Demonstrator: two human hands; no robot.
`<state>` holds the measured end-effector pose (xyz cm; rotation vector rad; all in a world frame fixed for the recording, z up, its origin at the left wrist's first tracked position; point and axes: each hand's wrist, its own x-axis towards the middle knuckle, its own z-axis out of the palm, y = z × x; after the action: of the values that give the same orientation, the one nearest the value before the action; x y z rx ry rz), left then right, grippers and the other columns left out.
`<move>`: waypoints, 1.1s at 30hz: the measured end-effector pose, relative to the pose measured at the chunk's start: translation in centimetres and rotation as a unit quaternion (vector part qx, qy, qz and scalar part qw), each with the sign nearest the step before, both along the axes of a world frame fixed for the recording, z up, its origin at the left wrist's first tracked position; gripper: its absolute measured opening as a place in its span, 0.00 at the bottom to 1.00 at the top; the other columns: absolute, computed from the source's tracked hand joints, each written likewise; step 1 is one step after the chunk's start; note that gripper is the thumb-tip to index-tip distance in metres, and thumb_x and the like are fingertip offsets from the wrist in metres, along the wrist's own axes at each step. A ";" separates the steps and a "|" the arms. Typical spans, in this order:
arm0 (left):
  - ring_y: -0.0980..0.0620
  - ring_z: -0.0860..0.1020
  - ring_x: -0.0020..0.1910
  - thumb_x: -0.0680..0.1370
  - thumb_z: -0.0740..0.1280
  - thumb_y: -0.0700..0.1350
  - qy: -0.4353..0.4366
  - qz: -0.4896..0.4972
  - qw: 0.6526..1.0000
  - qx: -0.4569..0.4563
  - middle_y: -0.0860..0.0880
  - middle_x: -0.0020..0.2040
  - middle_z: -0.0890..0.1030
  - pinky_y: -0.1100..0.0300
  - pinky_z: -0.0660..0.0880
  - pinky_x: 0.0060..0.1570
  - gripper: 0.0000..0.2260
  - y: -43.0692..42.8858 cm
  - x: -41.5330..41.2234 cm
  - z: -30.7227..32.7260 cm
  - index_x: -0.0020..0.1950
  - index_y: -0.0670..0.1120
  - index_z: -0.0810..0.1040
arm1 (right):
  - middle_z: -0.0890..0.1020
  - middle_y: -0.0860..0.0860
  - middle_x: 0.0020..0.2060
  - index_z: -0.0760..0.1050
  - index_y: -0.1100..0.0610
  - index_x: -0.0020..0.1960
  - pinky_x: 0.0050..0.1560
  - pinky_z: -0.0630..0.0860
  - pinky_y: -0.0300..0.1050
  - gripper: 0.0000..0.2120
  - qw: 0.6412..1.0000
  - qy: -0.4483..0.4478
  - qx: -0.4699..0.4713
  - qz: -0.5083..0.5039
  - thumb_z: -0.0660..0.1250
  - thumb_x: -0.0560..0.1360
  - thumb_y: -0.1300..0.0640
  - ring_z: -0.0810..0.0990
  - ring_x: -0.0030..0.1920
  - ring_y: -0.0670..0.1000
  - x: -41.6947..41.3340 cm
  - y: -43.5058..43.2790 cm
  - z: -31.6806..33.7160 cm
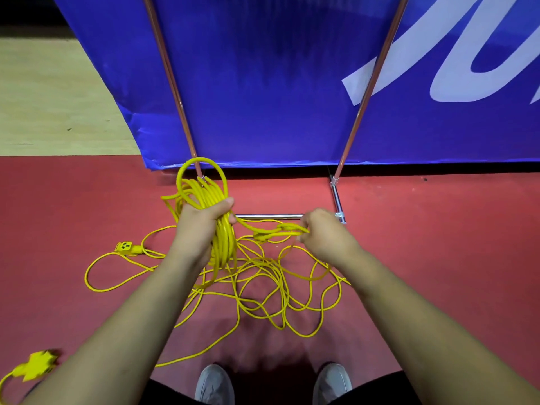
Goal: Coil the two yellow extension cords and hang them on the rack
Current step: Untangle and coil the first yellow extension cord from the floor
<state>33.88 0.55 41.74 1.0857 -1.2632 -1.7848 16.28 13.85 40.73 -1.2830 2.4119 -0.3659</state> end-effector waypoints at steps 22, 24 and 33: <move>0.52 0.72 0.19 0.73 0.70 0.36 -0.168 -0.045 0.985 0.000 0.41 0.31 0.73 0.62 0.69 0.25 0.12 -2.1 1.8 -0.7 0.51 0.30 0.76 | 0.80 0.55 0.33 0.72 0.58 0.45 0.27 0.66 0.40 0.07 0.770 -0.449 -0.345 -0.293 0.58 0.81 0.61 0.72 0.22 0.48 -4.2 0.8 -1.6; 0.51 0.70 0.18 0.73 0.69 0.36 -0.130 -0.048 0.990 0.002 0.42 0.28 0.73 0.62 0.69 0.22 0.07 -1.7 1.6 -0.2 0.47 0.34 0.76 | 0.76 0.54 0.29 0.73 0.60 0.44 0.24 0.62 0.37 0.06 0.820 -0.369 -0.320 -0.298 0.60 0.80 0.62 0.68 0.20 0.48 -4.5 0.6 -2.2; 0.47 0.69 0.21 0.74 0.68 0.37 -0.096 -0.178 0.978 -0.045 0.40 0.27 0.72 0.60 0.70 0.23 0.04 -0.8 1.2 0.9 0.42 0.37 0.75 | 0.79 0.53 0.25 0.70 0.60 0.45 0.22 0.70 0.37 0.05 0.815 -0.401 -0.242 -0.341 0.60 0.80 0.62 0.72 0.19 0.47 -6.0 1.0 -3.8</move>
<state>35.05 -0.29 42.64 1.0489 -1.7280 -1.8894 10.32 14.83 36.89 -0.1903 1.9407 -1.4598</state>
